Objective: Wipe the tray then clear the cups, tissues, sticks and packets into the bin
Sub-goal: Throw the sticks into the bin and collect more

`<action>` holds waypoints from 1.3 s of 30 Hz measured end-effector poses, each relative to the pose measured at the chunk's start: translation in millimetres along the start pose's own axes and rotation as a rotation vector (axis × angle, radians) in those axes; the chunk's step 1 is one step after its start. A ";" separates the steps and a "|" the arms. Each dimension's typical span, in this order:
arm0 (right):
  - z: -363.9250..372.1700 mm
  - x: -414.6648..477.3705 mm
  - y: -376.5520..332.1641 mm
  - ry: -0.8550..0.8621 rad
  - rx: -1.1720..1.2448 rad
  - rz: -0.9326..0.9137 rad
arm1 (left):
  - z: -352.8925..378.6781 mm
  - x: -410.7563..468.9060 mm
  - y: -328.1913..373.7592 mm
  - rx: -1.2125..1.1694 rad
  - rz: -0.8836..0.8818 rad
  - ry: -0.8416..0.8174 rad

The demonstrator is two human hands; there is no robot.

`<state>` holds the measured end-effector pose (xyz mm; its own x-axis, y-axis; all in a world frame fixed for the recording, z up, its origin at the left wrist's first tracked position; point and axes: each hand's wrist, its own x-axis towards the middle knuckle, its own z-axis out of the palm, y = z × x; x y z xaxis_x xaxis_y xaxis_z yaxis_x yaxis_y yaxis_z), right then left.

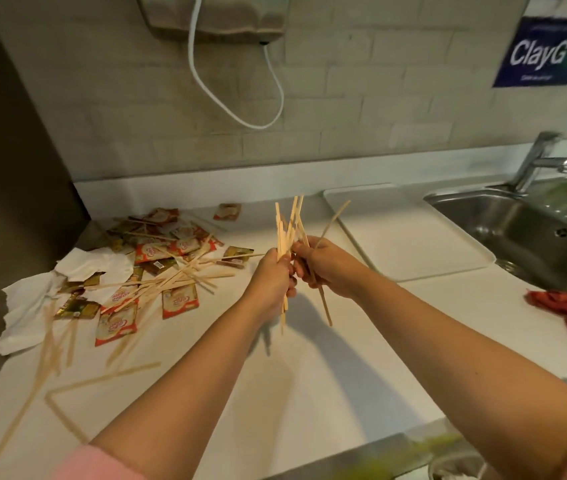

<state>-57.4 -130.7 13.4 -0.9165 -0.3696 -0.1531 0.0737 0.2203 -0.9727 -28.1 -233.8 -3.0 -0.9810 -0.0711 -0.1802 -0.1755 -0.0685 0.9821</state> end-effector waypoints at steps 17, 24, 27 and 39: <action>-150.9 -183.6 74.2 0.205 -0.122 0.079 | 202.5 -103.1 -52.5 0.118 0.013 -0.322; -212.9 -282.2 141.4 0.033 0.100 0.089 | 283.6 -171.6 -101.0 0.173 -0.004 -0.416; -227.9 -316.2 170.0 0.003 0.116 0.175 | 306.4 -194.1 -128.4 0.246 -0.021 -0.480; -221.5 -378.3 281.6 -0.084 0.108 0.595 | 331.9 -247.6 -245.6 0.259 -0.433 -0.557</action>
<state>222.9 271.2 -163.9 -0.6718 -0.2823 -0.6848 0.6071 0.3197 -0.7275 230.6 130.9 -181.4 -0.7040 0.4278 -0.5669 -0.5016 0.2655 0.8233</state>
